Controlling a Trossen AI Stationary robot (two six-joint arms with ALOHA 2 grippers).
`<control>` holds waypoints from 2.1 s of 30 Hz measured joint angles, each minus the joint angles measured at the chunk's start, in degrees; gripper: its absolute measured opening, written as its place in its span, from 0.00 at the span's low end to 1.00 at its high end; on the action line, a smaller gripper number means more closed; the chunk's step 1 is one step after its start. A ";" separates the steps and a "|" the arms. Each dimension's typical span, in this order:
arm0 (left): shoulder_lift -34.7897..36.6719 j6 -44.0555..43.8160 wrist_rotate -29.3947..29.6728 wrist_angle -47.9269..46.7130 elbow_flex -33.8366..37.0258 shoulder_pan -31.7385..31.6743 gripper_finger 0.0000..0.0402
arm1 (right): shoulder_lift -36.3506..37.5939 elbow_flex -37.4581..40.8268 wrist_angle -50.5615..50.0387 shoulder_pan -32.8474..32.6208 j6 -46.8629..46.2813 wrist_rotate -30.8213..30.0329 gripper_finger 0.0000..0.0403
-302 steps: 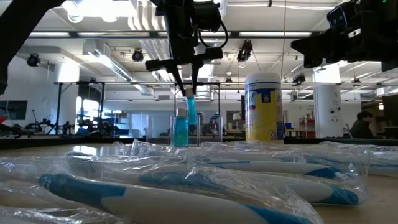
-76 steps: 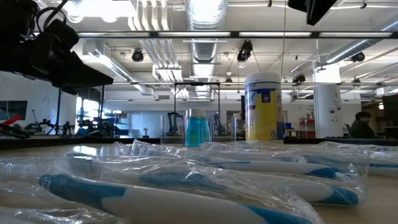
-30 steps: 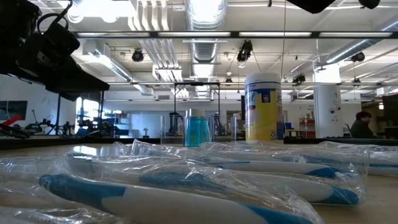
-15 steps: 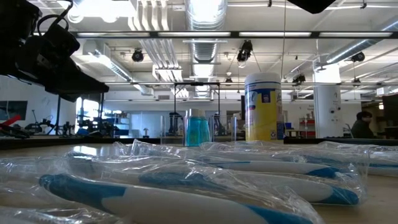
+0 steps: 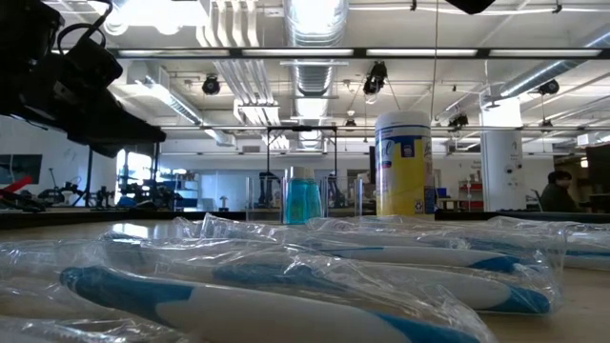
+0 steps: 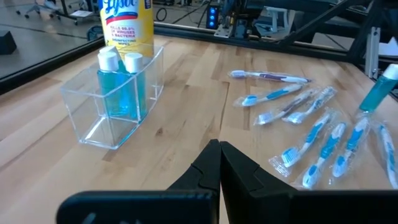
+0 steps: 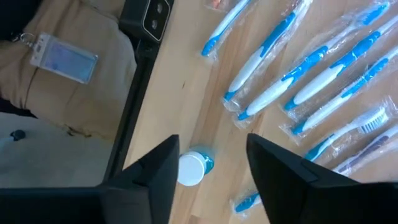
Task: Pick & Place toothbrushing station
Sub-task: Put the blue mouthwash into the middle section of the transparent organizer
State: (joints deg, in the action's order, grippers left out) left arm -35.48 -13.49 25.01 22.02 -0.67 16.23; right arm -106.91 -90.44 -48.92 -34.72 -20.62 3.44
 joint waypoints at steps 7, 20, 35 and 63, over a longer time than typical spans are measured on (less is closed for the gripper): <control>0.00 -0.05 -0.08 -0.50 0.00 0.00 0.01 | -0.02 1.40 0.09 -0.38 -0.51 -0.37 0.54; 0.00 -0.07 -0.10 -0.70 0.00 0.00 0.01 | -0.07 2.35 0.34 -1.03 -1.94 -0.46 0.60; 0.00 -0.20 -0.12 -0.83 0.00 0.00 0.01 | -0.07 -0.27 1.79 -1.88 3.67 1.14 0.04; -0.02 -0.20 -0.13 -2.08 0.00 0.00 0.01 | 0.02 2.64 3.51 -3.76 -3.28 -1.56 0.47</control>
State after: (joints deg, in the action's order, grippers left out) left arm -35.51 -13.69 24.88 19.94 -0.66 16.23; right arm -106.89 -87.81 -45.41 -38.48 -23.90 1.88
